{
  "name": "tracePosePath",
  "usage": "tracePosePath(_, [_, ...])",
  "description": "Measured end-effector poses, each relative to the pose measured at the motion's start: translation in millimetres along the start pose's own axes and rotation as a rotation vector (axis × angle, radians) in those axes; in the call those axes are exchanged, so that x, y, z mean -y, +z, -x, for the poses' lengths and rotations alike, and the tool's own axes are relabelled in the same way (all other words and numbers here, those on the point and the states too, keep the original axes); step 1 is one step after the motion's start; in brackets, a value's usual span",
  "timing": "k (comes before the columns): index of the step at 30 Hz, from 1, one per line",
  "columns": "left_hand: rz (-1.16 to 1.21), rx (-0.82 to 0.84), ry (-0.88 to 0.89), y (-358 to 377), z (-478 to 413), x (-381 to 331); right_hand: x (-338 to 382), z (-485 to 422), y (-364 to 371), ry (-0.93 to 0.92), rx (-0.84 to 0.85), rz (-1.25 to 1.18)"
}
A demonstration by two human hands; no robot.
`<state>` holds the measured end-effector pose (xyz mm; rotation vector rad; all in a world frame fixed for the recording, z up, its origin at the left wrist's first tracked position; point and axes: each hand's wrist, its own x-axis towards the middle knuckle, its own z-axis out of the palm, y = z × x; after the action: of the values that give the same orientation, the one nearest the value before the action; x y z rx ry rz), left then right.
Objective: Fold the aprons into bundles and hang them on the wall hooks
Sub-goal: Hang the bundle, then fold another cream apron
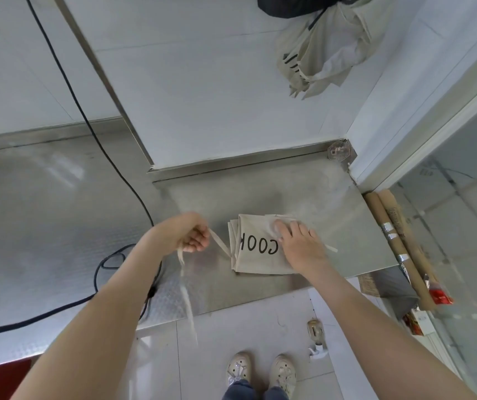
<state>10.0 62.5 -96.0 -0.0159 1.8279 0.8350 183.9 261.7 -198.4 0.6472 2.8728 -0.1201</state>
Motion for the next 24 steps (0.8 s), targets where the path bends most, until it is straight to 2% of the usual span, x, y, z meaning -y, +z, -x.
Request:
tracePosePath(2, [0.06, -0.027, 0.083, -7.1, 10.2, -10.4, -0.5, -1.8, -6.9, -0.004, 0.067, -0.04])
tracePosePath(3, [0.013, -0.063, 0.113, -6.2, 14.3, -17.2, -0.2, -2.1, -15.9, 0.02, 0.125, -0.104])
tracePosePath(6, [-0.353, -0.264, 0.231, 6.4, 23.5, -31.8, -2.1, -0.3, -42.1, 0.113, 0.165, -0.399])
tracePosePath(7, [-0.342, -0.293, 0.303, 12.5, 26.8, -37.5, -4.4, 1.4, -53.6, 0.132, 0.136, -0.499])
tracePosePath(9, [-0.152, -0.193, 0.378, 25.3, 35.4, -45.3, -8.4, 5.6, -73.3, 0.199, 0.13, -0.696])
tracePosePath(11, [0.007, -0.034, 0.407, 40.3, 44.0, -51.8, -13.6, 13.6, -95.6, 0.276, 0.197, -0.95])
tracePosePath(14, [0.095, 0.138, 0.427, 61.5, 45.4, -57.5, -19.8, 25.7, -118.7, 0.301, 0.328, -1.398])
tracePosePath(16, [0.075, 0.214, 0.448, 73.3, 47.2, -60.9, -24.3, 31.9, -125.8, 0.218, 0.318, -1.452])
tracePosePath(18, [-0.001, 0.239, 0.503, 79.9, 46.5, -63.4, -27.2, 36.9, -128.3, 0.159, 0.289, -1.401])
tracePosePath(21, [-0.188, 0.067, 0.625, 87.5, 46.0, -66.8, -28.8, 35.4, -126.0, 0.14, 0.214, -1.318])
tracePosePath(24, [-0.328, -0.178, 0.692, 95.6, 42.1, -73.9, -30.5, 35.3, -126.9, 0.084, 0.077, -1.113])
